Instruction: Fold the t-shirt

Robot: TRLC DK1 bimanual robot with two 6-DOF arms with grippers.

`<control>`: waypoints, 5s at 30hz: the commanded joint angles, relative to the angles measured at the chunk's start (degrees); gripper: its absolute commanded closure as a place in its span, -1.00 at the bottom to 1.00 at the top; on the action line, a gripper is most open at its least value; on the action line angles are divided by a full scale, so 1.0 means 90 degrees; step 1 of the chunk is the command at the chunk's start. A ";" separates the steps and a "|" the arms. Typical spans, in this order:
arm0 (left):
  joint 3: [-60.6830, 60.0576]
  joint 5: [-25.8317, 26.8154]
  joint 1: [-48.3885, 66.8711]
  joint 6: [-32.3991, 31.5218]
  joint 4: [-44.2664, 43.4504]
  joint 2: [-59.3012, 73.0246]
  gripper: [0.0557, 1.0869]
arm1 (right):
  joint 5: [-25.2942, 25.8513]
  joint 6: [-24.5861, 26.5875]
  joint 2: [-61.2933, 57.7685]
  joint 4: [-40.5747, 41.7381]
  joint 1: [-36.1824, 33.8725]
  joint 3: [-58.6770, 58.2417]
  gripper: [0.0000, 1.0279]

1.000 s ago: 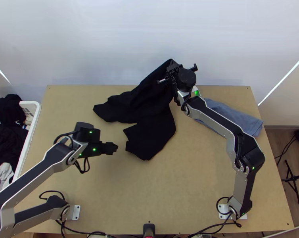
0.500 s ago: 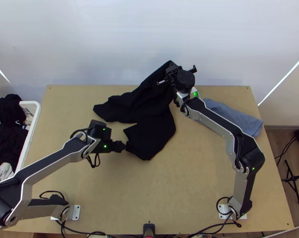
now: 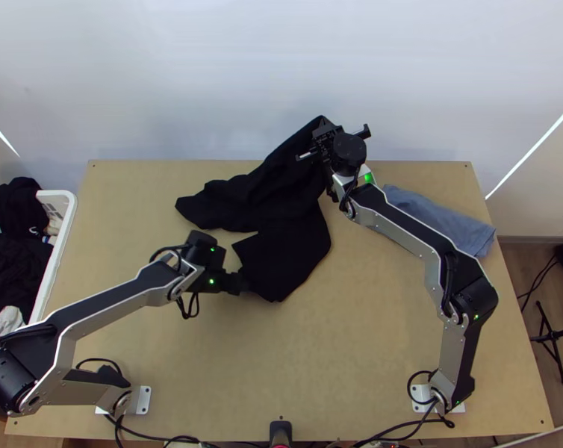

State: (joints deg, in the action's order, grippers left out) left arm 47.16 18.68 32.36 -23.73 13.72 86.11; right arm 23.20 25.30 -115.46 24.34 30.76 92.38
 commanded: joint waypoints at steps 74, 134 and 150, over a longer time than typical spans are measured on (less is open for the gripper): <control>0.6870 -0.1841 -0.4963 0.0751 0.2753 -0.2331 0.93 | -0.2861 -0.2782 0.5661 -0.9140 -0.0459 0.2978 0.95; 0.9770 -0.1714 -0.4162 -0.0313 0.3076 0.2562 0.93 | -0.4404 -0.4159 0.0671 -0.6454 -0.2129 0.4306 0.95; 0.6196 -0.1675 -0.4045 -0.1182 0.1845 -0.2741 0.93 | -0.5351 -0.5077 0.4626 -0.8564 -0.2080 0.3837 0.95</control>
State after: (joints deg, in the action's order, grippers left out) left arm 113.78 3.57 -3.75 -32.14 35.09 79.22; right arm -21.17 -17.50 -87.85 -42.96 12.32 127.83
